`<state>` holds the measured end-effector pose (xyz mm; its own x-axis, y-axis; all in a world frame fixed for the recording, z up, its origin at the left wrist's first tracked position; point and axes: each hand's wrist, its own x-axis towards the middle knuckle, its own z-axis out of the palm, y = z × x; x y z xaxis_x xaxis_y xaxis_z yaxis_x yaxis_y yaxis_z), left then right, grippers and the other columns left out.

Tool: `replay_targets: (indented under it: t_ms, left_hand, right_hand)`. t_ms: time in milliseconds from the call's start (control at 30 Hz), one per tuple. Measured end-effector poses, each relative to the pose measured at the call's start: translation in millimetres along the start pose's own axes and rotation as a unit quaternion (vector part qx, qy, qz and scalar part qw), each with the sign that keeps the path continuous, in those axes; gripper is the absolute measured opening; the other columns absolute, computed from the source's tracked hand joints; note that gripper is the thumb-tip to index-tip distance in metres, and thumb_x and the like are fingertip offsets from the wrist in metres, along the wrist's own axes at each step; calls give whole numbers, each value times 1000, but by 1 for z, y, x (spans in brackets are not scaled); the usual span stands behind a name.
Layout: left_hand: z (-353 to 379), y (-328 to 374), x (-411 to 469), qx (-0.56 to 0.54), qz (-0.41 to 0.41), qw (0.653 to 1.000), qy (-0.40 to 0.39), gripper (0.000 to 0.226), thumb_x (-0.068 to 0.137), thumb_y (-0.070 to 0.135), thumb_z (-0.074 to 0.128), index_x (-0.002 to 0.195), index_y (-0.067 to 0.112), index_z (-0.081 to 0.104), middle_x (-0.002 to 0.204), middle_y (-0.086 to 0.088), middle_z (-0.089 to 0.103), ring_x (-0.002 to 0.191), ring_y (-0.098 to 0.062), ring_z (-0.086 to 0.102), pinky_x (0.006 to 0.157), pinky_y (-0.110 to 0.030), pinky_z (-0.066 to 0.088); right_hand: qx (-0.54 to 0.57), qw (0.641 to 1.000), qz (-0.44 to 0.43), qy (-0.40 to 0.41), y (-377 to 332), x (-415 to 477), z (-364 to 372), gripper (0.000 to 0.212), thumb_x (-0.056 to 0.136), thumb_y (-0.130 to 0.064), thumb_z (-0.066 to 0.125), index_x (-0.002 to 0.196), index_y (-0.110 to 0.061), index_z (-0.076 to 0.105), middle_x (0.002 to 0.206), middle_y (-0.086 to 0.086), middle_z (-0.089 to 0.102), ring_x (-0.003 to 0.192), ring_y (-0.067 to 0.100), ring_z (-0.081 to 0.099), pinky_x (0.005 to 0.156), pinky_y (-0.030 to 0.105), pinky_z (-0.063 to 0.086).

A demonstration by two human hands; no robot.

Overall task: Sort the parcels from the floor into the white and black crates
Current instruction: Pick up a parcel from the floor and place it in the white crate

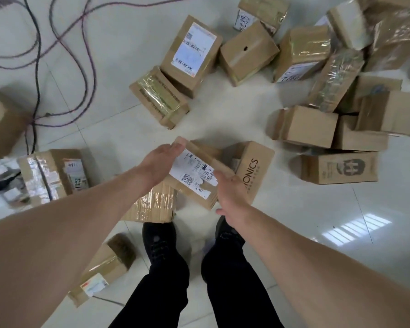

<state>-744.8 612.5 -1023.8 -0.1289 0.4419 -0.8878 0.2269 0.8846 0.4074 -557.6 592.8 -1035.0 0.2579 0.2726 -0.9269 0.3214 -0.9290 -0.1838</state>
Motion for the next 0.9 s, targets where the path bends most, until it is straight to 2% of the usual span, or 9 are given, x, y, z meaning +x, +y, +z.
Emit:
replay_targets:
  t_ms: [133, 200, 267, 400, 500, 533, 633, 800, 900]
  left_hand:
    - [-9, 1, -13, 18, -4, 1000, 24, 108, 65, 101, 37, 140, 25, 52, 140, -5, 57, 126, -31, 54, 108, -55, 41]
    - [-16, 22, -42, 11, -2, 999, 34, 93, 73, 97, 35, 134, 30, 55, 135, -2, 60, 122, -30, 56, 104, -51, 43]
    - [-23, 48, -77, 1, 10, 999, 33, 64, 90, 81, 33, 119, 35, 64, 120, 1, 67, 113, -28, 60, 98, -46, 47]
    - [-36, 96, -143, -20, 57, 998, 23, 60, 85, 79, 29, 108, 44, 71, 105, 4, 74, 101, -28, 68, 89, -54, 57]
    - [-42, 130, -194, -65, 74, 995, 32, 45, 98, 66, 37, 105, 38, 70, 99, 6, 74, 95, -26, 71, 66, -38, 60]
    - [-43, 140, -211, -69, 79, 994, 27, 44, 98, 65, 37, 110, 35, 68, 103, 5, 74, 95, -25, 71, 63, -36, 59]
    - [-43, 172, -265, -50, 109, 993, 3, 49, 96, 72, 35, 113, 37, 66, 112, 6, 73, 101, -23, 70, 79, -41, 58]
    - [-28, 228, -353, -9, 159, 985, -62, 53, 99, 68, 32, 107, 34, 71, 95, 9, 77, 92, -21, 72, 71, -34, 54]
    - [-13, 260, -403, 12, 174, 978, -111, 53, 96, 72, 33, 114, 37, 69, 106, 7, 76, 96, -23, 72, 75, -38, 55]
  right_hand:
    - [-15, 999, -50, 15, -11, -21, -7, 43, 93, -56, 57, 122, -24, 52, 92, -14, 52, 98, 24, 59, 97, 52, 55]
    - [-16, 996, -86, 27, -20, -39, -19, 45, 93, -57, 55, 123, -23, 56, 96, -8, 59, 104, 27, 62, 97, 51, 54]
    - [-17, 992, -118, 39, -32, -64, -35, 39, 95, -56, 51, 117, -25, 59, 101, -2, 65, 101, 27, 63, 95, 48, 53]
    - [16, 983, -169, 72, -64, -132, -74, 36, 97, -52, 44, 96, -19, 59, 93, 0, 67, 91, 24, 62, 76, 37, 50]
    - [43, 971, -211, 100, -84, -193, -109, 41, 98, -52, 39, 89, -18, 59, 87, 2, 65, 83, 20, 61, 63, 31, 44]
    - [48, 967, -224, 109, -88, -213, -122, 43, 100, -52, 37, 90, -17, 60, 85, 2, 65, 81, 18, 60, 62, 29, 43]
    - [62, 956, -247, 143, -97, -274, -161, 45, 102, -52, 34, 91, -19, 62, 84, 3, 66, 76, 11, 57, 61, 27, 41]
    - [97, 937, -260, 213, -88, -366, -226, 51, 99, -59, 31, 85, -20, 61, 81, 0, 68, 78, 16, 62, 66, 34, 48]
    - [139, 922, -258, 254, -70, -414, -266, 57, 95, -63, 33, 96, -16, 65, 89, 1, 71, 87, 19, 66, 81, 35, 53]
